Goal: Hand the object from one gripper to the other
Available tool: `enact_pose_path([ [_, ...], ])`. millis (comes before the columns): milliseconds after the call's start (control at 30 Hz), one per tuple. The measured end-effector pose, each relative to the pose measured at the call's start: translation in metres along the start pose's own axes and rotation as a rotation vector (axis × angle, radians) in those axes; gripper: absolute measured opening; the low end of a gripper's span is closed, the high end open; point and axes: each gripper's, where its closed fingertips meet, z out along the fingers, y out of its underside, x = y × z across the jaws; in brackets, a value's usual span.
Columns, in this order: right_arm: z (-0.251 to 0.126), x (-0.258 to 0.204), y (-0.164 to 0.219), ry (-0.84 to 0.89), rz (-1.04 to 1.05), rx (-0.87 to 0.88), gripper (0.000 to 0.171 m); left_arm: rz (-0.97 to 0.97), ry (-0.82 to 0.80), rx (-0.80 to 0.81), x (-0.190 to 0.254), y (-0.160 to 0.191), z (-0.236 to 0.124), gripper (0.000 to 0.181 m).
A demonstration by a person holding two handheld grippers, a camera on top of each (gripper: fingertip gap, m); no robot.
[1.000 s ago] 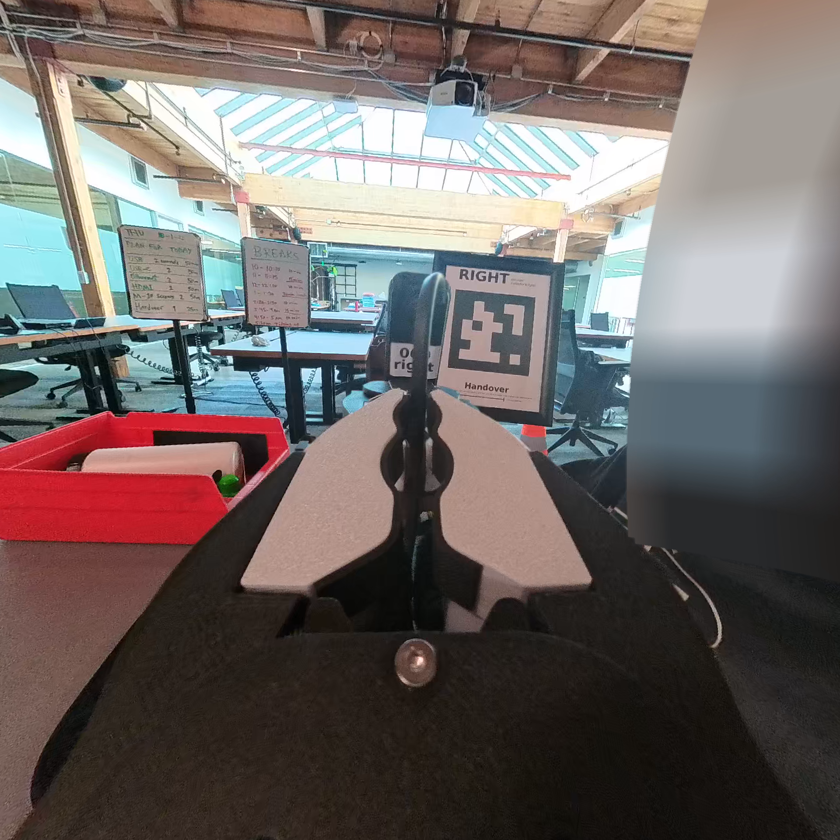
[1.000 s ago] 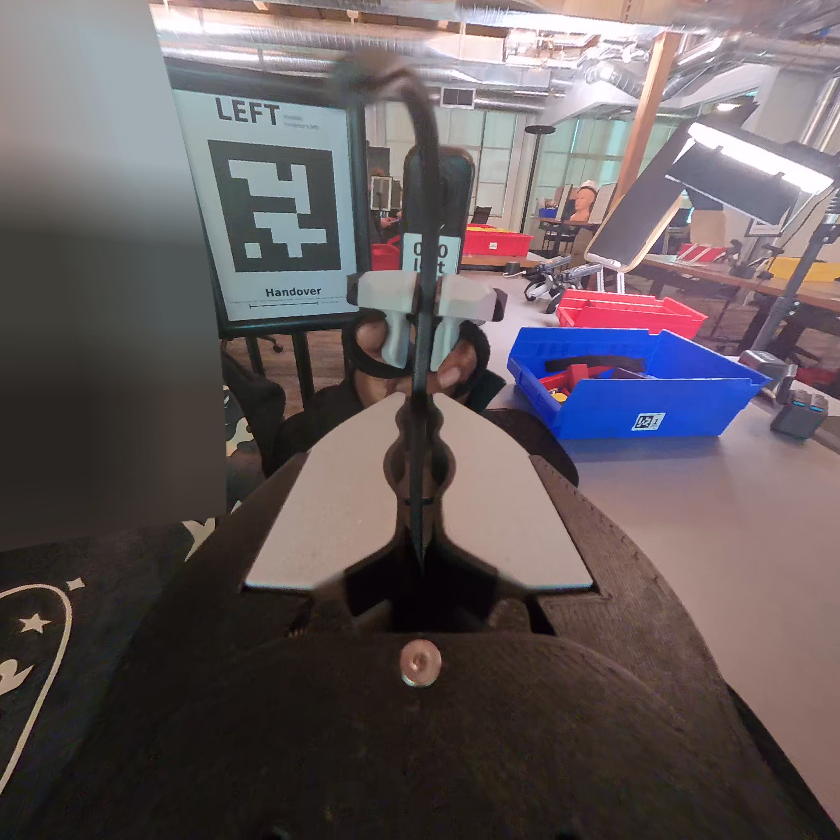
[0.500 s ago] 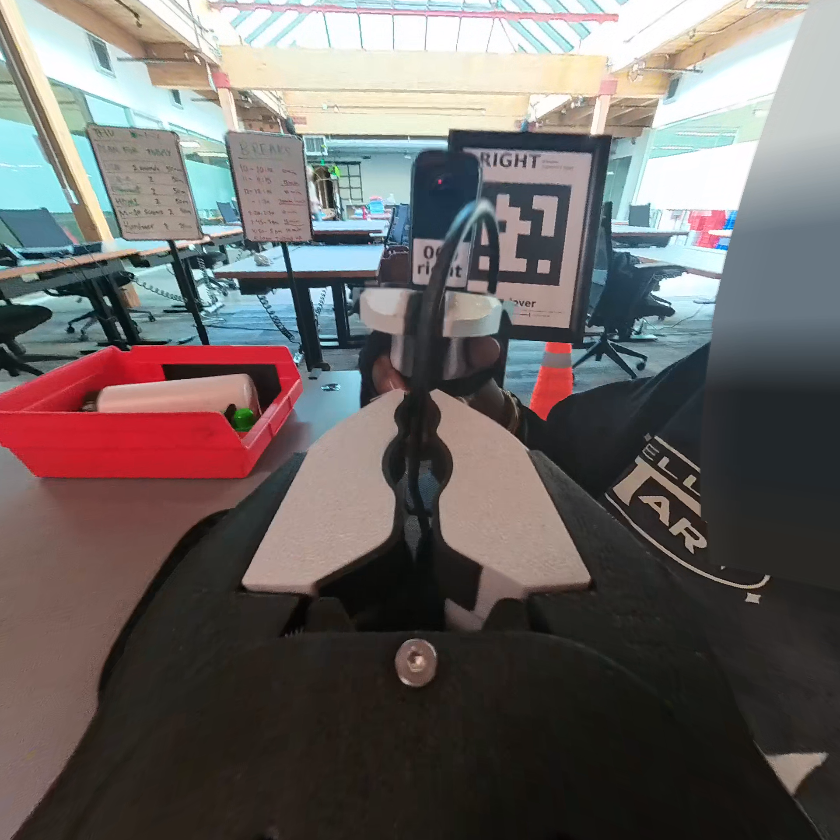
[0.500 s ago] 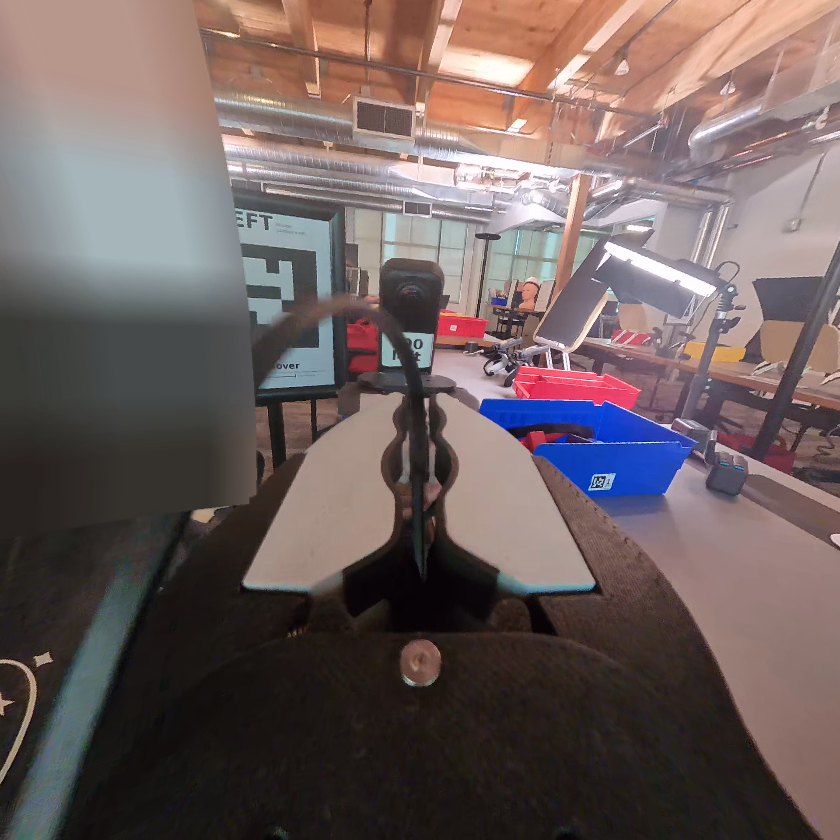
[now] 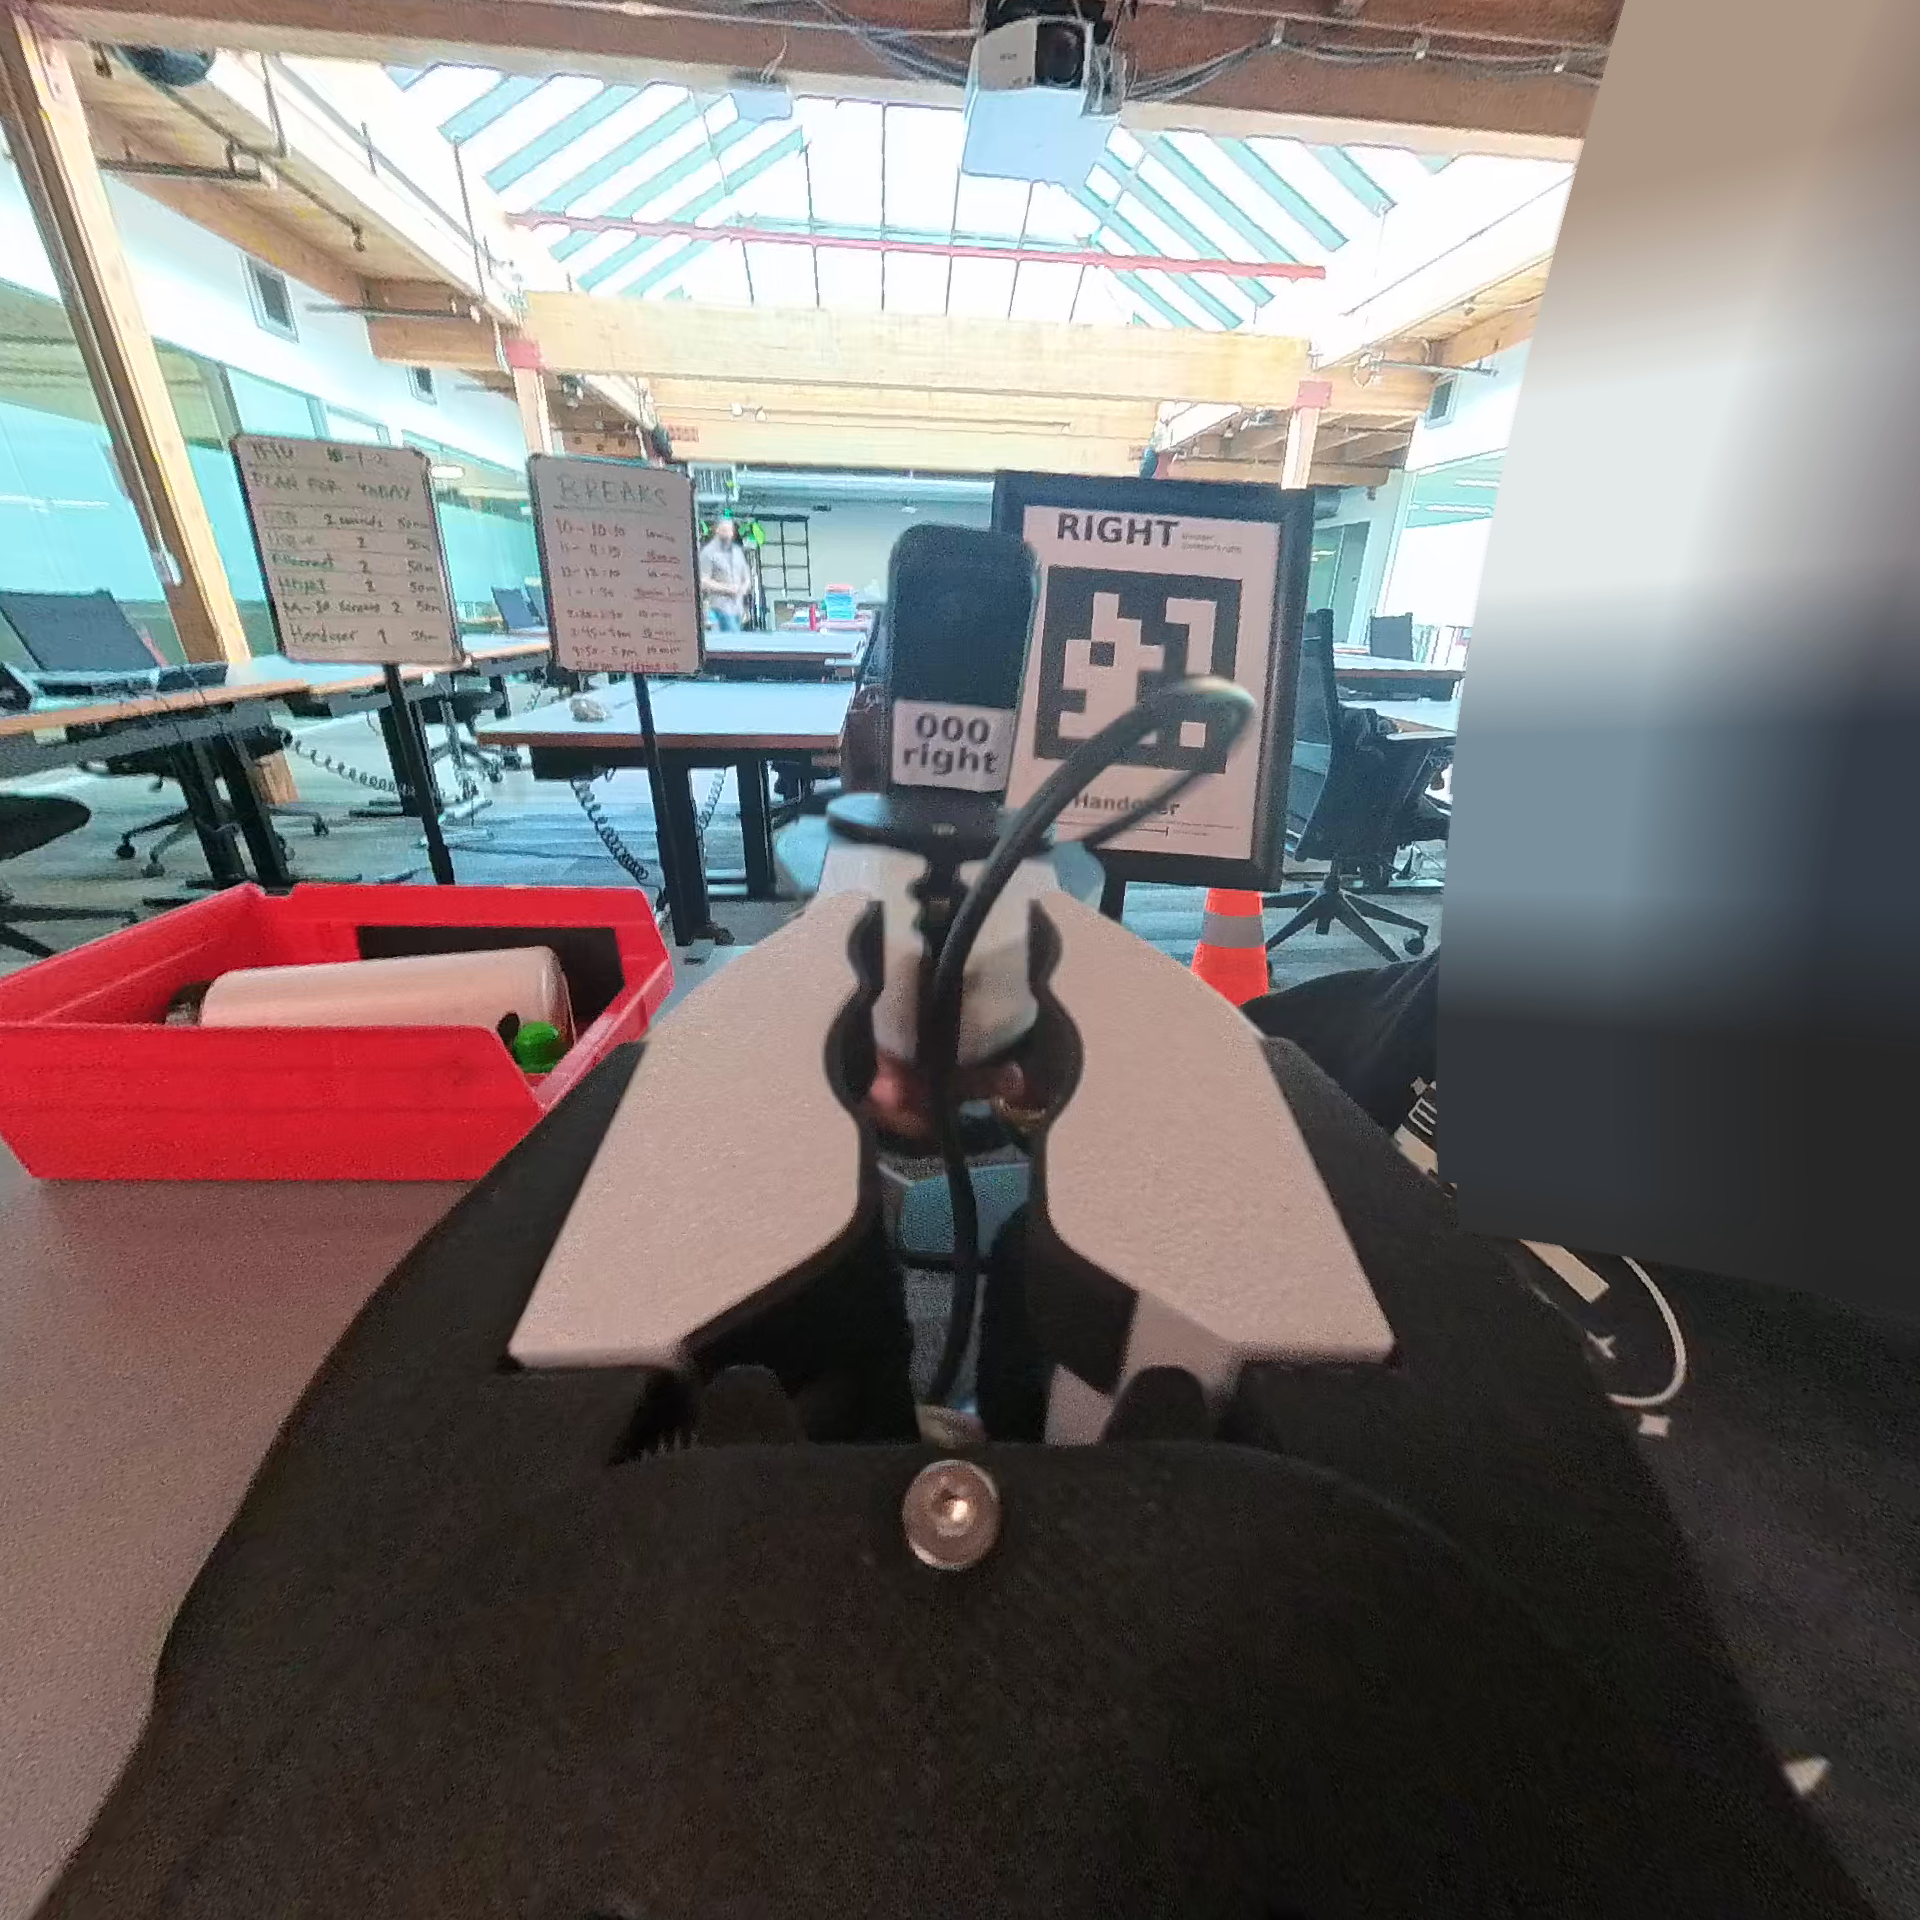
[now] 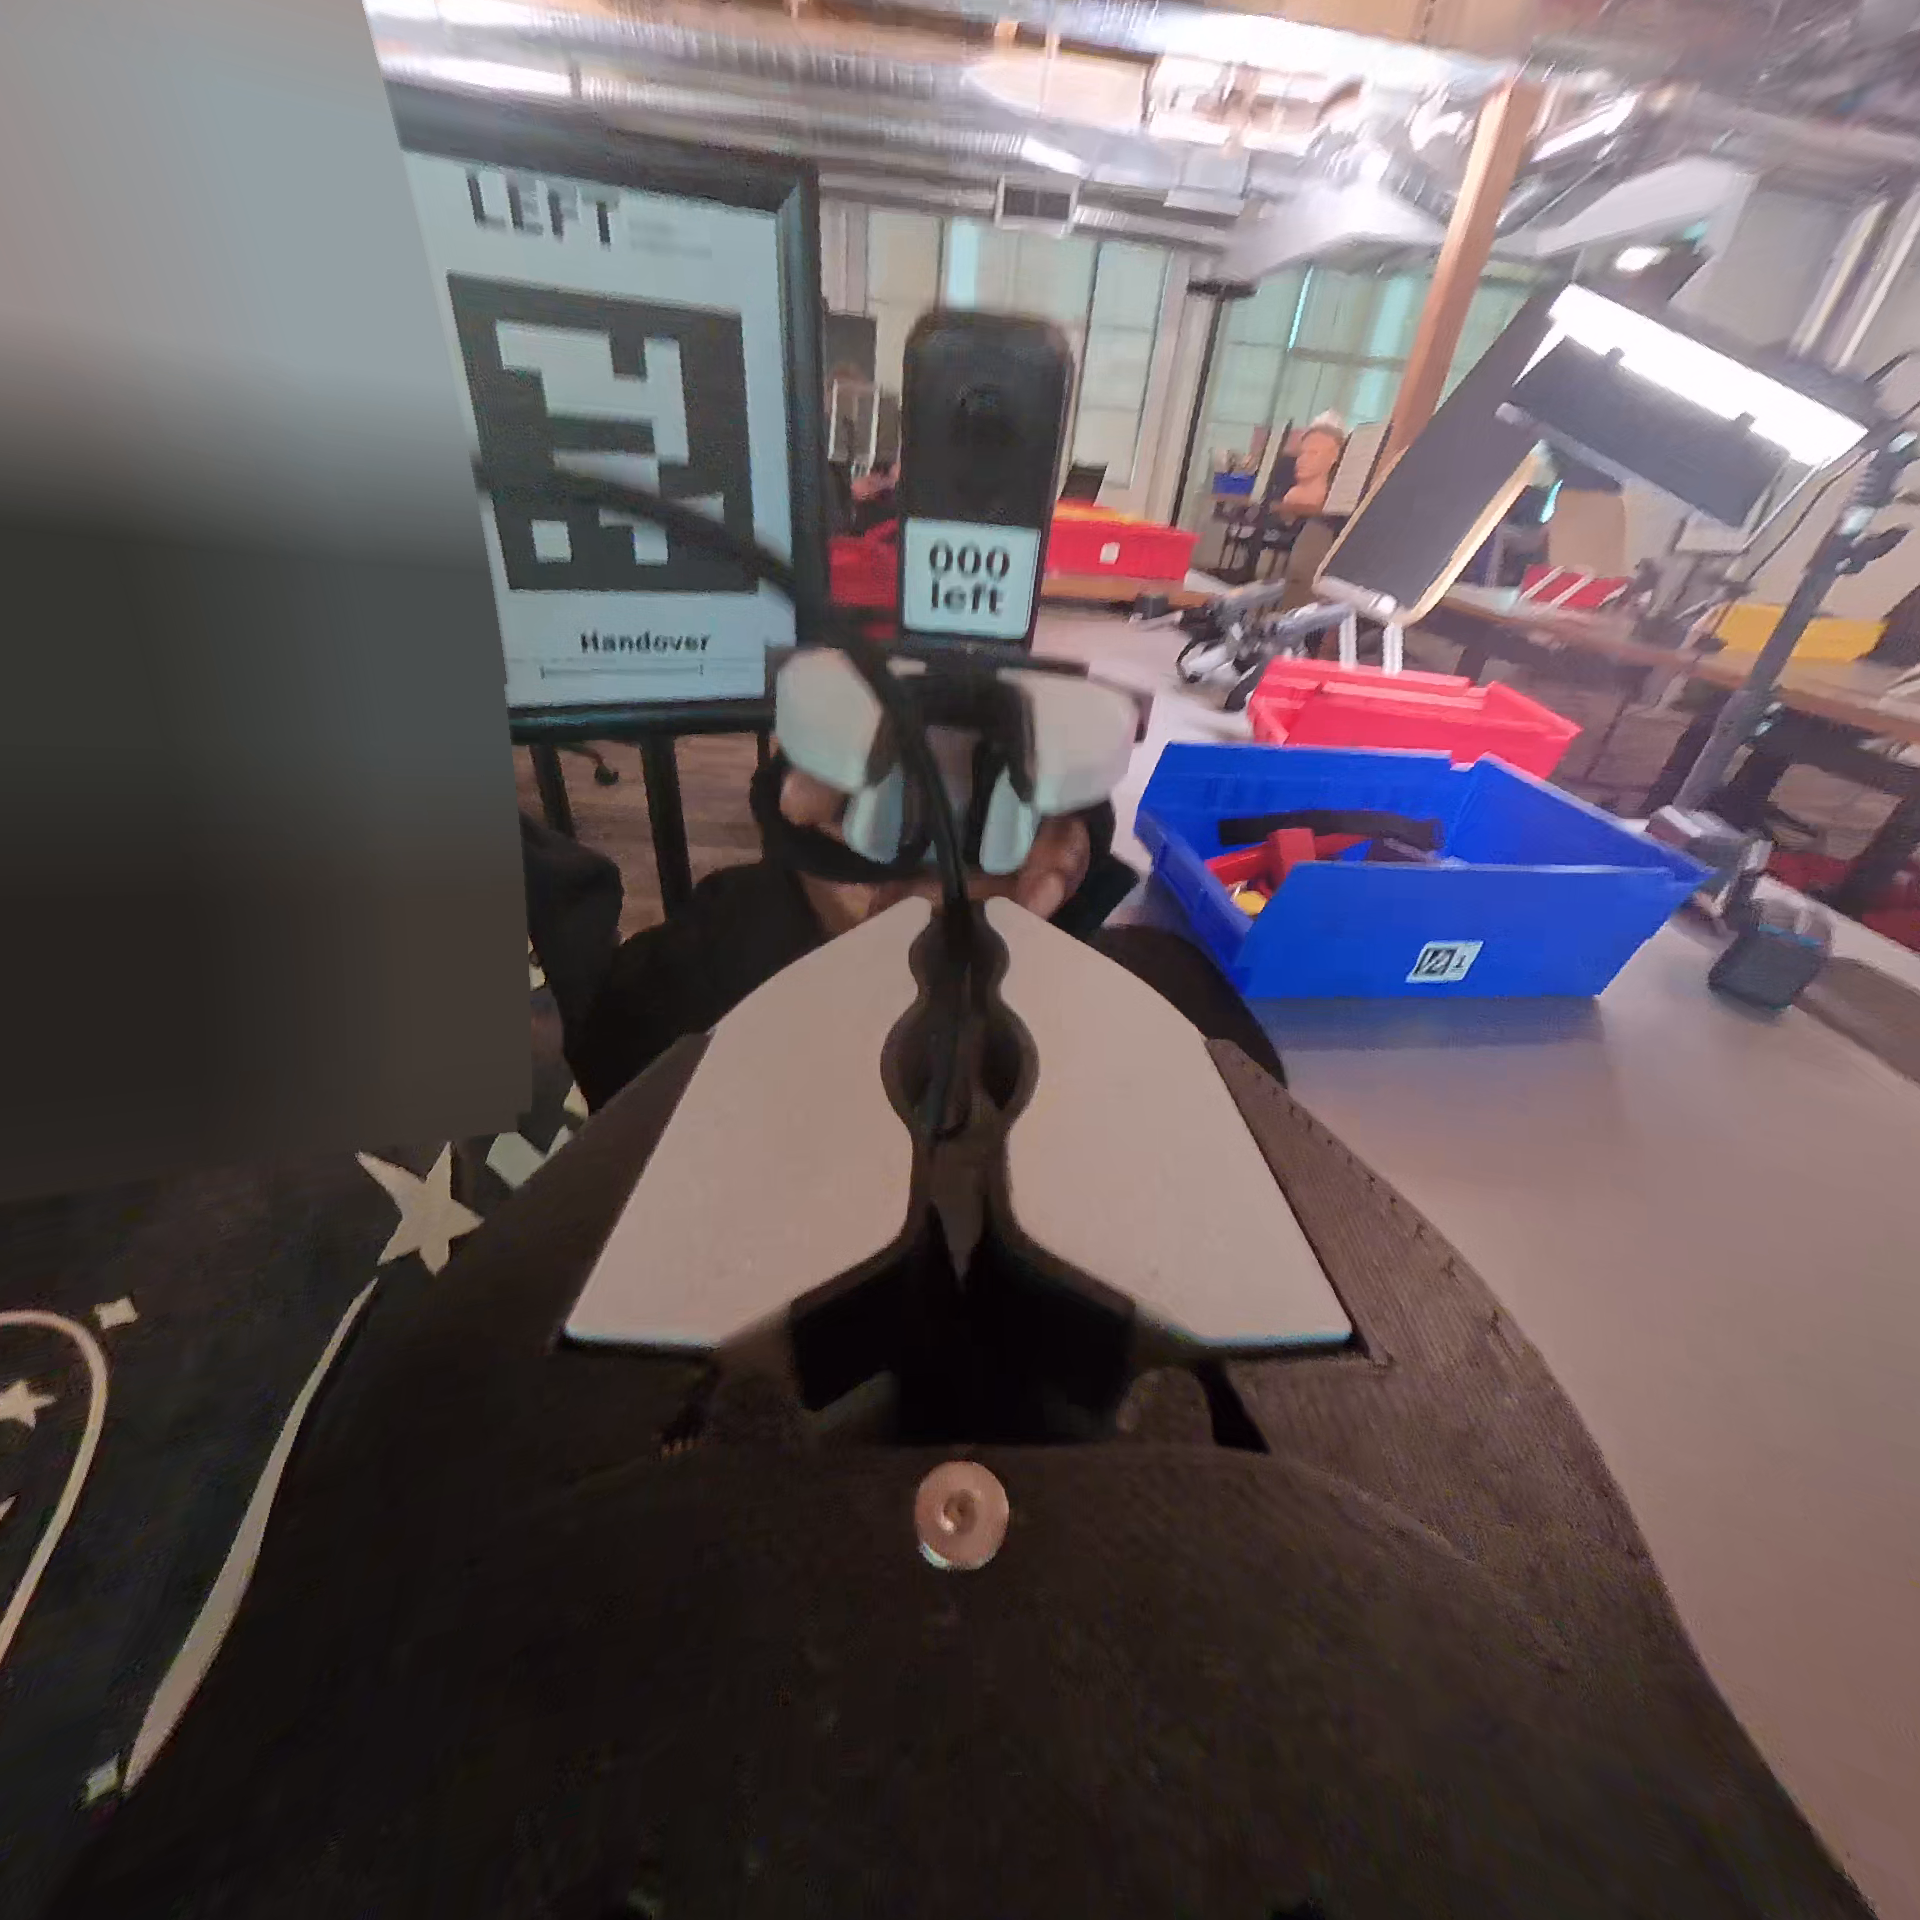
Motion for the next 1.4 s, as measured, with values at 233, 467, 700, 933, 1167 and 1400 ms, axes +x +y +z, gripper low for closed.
enact_pose_path([
  [233, -0.013, 0.007, -0.030, 0.086, -0.033, 0.171, 0.005, -0.033, -0.006, -0.203, -0.006, 0.040, 0.014, 0.022],
  [467, -0.014, 0.000, -0.033, 0.054, -0.034, 0.197, 0.016, 0.006, -0.032, -0.144, -0.008, 0.029, 0.011, 0.005],
  [700, -0.004, 0.002, 0.011, -0.010, -0.015, -0.060, 0.028, 0.035, -0.033, -0.009, -0.005, 0.002, -0.001, 0.004],
  [933, 0.004, 0.000, 0.011, -0.014, -0.045, -0.040, 0.007, 0.062, -0.017, 0.019, 0.001, -0.002, 0.002, 0.006],
  [1167, -0.010, 0.012, -0.016, 0.112, -0.093, 0.081, 0.006, 0.067, -0.062, -0.132, -0.013, 0.022, 0.000, 0.023],
  [1400, -0.016, 0.008, -0.031, 0.138, -0.131, 0.159, 0.006, 0.136, -0.099, -0.178, -0.017, 0.033, 0.008, 0.006],
])
